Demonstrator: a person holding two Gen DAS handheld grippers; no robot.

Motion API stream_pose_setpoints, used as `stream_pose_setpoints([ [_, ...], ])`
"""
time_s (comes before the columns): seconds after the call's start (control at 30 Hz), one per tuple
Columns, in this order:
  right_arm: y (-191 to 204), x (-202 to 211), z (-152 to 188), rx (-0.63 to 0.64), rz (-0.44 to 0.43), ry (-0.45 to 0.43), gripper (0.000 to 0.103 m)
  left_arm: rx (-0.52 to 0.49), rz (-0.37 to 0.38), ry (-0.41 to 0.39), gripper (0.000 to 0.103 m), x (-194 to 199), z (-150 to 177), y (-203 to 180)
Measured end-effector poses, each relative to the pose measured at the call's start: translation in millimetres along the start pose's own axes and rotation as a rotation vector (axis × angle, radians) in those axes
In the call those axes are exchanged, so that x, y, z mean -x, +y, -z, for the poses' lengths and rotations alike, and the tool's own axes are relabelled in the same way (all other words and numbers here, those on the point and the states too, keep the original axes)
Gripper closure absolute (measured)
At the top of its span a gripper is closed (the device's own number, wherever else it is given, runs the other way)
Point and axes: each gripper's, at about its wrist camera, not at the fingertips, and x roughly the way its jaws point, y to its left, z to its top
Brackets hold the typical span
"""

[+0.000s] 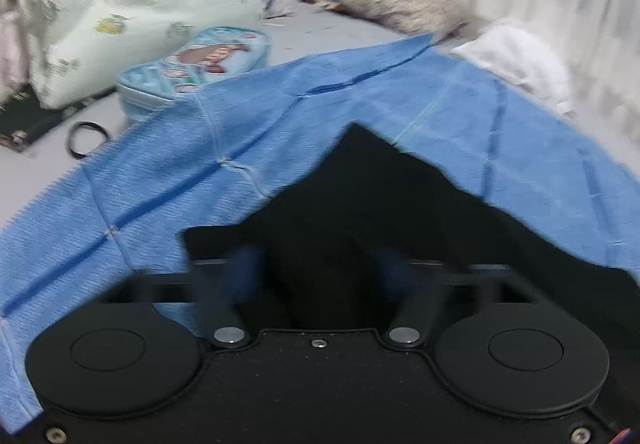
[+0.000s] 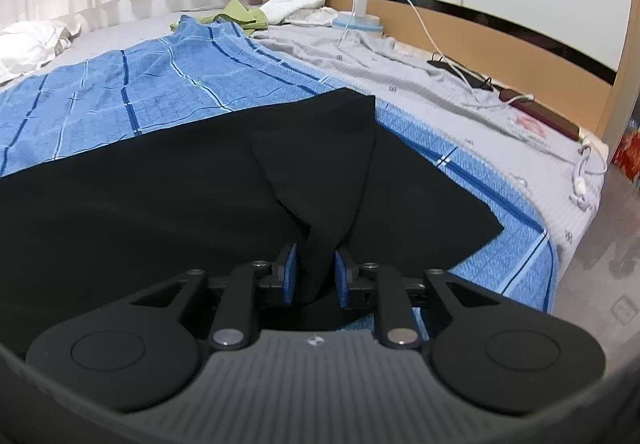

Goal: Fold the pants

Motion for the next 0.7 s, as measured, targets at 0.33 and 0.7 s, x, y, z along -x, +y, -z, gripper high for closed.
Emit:
stream_pose_setpoints([
  [0.33,-23.1,19.7,3.5,-0.024,0.042,-0.053,0.099,-0.149,-0.047,-0.079,0.086,40.1,-9.0,8.6],
  [0.7,-54.4,5.3,8.7,-0.077,0.131,-0.012,0.099,-0.183,-0.103,-0.033,0.083,19.2,7.3,10.9],
])
